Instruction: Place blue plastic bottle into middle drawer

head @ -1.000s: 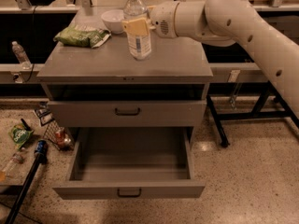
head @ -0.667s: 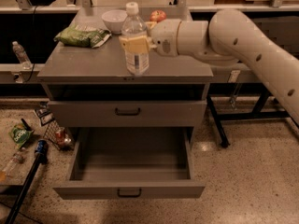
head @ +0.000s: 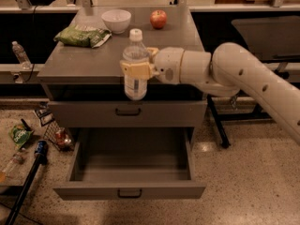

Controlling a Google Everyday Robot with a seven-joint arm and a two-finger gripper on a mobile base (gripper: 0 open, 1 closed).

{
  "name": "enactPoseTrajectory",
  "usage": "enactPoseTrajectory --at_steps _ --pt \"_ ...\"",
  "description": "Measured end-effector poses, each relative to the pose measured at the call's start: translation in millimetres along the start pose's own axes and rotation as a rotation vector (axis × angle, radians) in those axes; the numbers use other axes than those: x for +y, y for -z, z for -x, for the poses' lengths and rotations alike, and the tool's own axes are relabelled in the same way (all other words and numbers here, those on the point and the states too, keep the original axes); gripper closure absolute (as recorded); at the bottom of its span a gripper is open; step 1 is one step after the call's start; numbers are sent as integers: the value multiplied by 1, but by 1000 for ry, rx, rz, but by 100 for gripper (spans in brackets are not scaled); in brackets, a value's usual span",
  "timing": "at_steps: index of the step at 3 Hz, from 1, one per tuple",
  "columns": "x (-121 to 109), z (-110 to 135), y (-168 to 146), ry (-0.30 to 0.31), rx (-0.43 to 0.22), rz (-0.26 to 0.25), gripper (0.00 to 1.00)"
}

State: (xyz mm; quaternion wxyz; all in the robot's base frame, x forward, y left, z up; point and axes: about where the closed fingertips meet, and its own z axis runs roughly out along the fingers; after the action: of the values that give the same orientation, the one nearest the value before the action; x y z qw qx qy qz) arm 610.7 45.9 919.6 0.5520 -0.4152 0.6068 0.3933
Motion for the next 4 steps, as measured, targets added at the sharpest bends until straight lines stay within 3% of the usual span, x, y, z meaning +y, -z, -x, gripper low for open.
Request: enactPoseTrajectory --at_steps 1,2,3,4 --pt "16 -73 -8 -114 43 -24 100" --pt "16 -74 -8 -116 42 -26 100" --pt "25 -94 3 -153 24 -62 100" --pt "42 -131 8 -146 -6 -63 100"
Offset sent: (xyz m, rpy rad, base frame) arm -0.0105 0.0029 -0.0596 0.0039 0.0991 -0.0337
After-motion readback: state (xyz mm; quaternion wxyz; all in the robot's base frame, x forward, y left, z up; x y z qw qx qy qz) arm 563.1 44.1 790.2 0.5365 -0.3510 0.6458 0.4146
